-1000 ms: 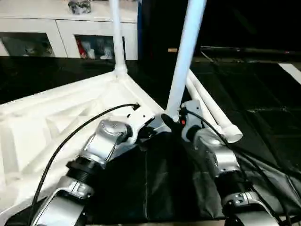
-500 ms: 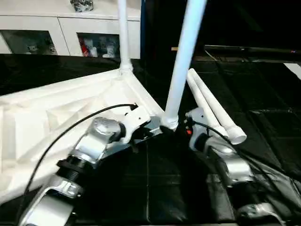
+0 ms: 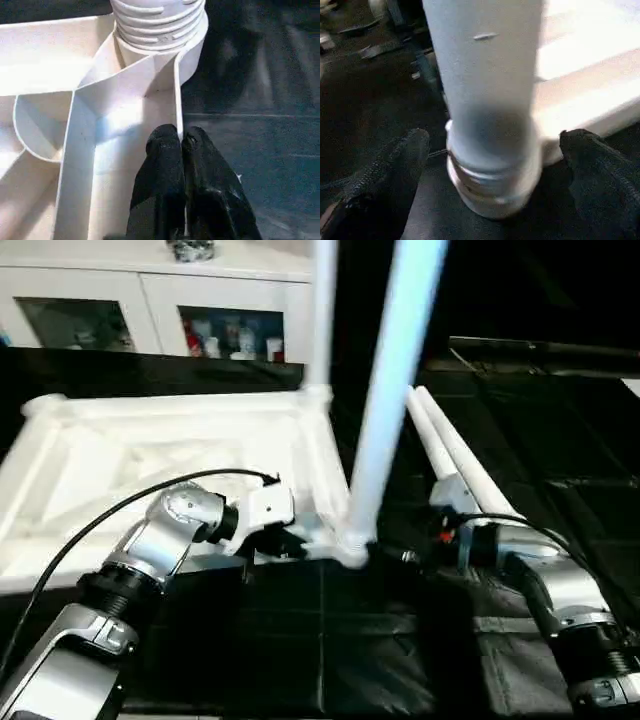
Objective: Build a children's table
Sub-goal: Rotate leg to tighten
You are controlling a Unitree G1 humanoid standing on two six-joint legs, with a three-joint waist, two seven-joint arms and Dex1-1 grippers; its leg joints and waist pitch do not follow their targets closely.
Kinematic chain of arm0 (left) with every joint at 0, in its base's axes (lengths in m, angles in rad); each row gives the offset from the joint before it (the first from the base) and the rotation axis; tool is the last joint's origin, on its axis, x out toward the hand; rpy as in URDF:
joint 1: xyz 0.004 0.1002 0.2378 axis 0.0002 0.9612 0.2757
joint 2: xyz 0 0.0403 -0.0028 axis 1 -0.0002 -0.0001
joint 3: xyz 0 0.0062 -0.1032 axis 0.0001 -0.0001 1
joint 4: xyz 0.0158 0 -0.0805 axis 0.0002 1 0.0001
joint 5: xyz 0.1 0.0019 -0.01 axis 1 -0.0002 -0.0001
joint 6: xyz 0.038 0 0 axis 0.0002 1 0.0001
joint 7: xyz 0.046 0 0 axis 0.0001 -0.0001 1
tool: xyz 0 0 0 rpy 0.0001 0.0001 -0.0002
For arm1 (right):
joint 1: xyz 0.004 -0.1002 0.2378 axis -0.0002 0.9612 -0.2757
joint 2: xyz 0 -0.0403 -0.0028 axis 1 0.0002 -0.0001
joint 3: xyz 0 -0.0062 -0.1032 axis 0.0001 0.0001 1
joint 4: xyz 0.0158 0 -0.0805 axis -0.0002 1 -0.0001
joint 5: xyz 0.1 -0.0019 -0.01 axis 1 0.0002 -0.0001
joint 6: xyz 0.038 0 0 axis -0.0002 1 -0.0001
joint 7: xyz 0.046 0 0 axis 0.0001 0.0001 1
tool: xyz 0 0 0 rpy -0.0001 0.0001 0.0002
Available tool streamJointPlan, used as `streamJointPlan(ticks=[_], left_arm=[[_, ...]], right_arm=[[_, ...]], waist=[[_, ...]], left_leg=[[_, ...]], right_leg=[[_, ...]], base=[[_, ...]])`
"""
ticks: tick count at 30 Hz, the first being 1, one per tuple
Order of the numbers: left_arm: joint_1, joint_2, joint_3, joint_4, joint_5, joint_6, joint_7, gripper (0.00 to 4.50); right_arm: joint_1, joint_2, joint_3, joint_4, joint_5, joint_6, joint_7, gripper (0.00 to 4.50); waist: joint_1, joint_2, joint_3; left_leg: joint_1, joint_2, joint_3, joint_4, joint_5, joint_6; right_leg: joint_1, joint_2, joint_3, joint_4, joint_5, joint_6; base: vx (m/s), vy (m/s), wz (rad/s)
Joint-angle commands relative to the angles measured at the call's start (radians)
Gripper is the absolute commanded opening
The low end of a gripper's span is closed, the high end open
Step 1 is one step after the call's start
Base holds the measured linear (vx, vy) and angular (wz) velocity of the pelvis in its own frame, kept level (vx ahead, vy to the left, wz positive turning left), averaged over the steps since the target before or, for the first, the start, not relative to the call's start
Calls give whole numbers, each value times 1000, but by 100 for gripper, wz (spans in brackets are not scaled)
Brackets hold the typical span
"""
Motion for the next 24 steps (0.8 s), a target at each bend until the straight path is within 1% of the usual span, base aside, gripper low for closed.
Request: streamJointPlan(ticks=[1,2,4,6,7,9,10,11,12,13,17,21,23,24], left_arm=[[-23,4,-37,3,5,-33,-53,0],[-25,4,-38,4,3,-35,-59,0],[-27,3,-39,5,0,-44,-77,0],[-26,2,-41,1,-1,-44,-89,0],[-27,2,-41,-1,-2,-44,-91,0],[-28,0,-40,2,-3,-48,-96,0],[-30,1,-40,5,-3,-52,-97,0],[-30,2,-41,8,-3,-55,-99,0],[-31,2,-40,10,-3,-57,-100,0],[-31,2,-40,12,-2,-60,-101,0],[-32,3,-39,16,-1,-63,-102,0],[-32,3,-37,21,3,-68,-99,0],[-32,2,-36,26,4,-71,-97,0],[-32,0,-35,28,4,-72,-94,0]], right_arm=[[-21,-9,20,-4,-10,1,32,448],[-29,-7,27,9,-17,-4,37,421],[-48,-1,40,37,-32,-16,41,414],[-62,6,49,54,-35,-19,50,379],[-68,10,53,60,-36,-20,52,379],[-78,15,57,67,-32,-17,59,366],[-80,15,60,68,-31,-15,64,349],[-82,14,63,70,-30,-14,69,349],[-83,14,64,71,-29,-14,72,334],[-85,14,67,76,-29,-15,76,334],[-89,17,69,88,-31,-22,81,296],[-92,26,69,101,-38,-32,86,278],[-90,27,72,102,-38,-34,86,277],[-87,28,73,100,-37,-35,84,275]], waist=[[-2,11,-71],[-2,12,-71],[-1,12,-72],[0,11,-73],[0,7,-74],[1,9,-75],[1,8,-75],[1,8,-75],[1,9,-74],[2,9,-74],[2,8,-74],[2,10,-75],[2,9,-75],[2,13,-75]], left_leg=[[12,49,-10,-59,-181,36],[12,49,-10,-59,-182,34],[11,49,-11,-59,-175,25],[11,48,-11,-58,-168,23],[10,48,-10,-58,-162,25],[8,47,-11,-57,-147,30],[8,48,-11,-56,-143,34],[8,48,-11,-56,-144,34],[9,47,-10,-56,-149,34],[9,48,-10,-56,-149,32],[8,47,-11,-56,-150,30],[8,48,-11,-56,-154,28],[8,47,-11,-56,-154,28],[9,48,-12,-56,-154,27]], right_leg=[[46,-91,55,-70,-115,-227],[46,-92,55,-69,-114,-227],[46,-92,54,-65,-102,-232],[47,-92,55,-65,-92,-230],[48,-92,55,-63,-83,-231],[50,-92,54,-60,-65,-233],[49,-92,53,-60,-59,-235],[49,-91,53,-60,-63,-235],[48,-91,53,-62,-72,-232],[49,-92,53,-61,-74,-231],[50,-92,53,-61,-80,-228],[49,-92,53,-61,-81,-229],[50,-91,53,-61,-82,-228],[49,-92,53,-61,-78,-229]], base=[[0,0,0],[0,0,0],[0,0,0],[0,0,0],[0,0,0],[0,0,0],[0,0,0],[0,0,0],[0,0,0],[0,0,0],[0,0,0],[0,0,0],[0,0,0],[0,0,0]])
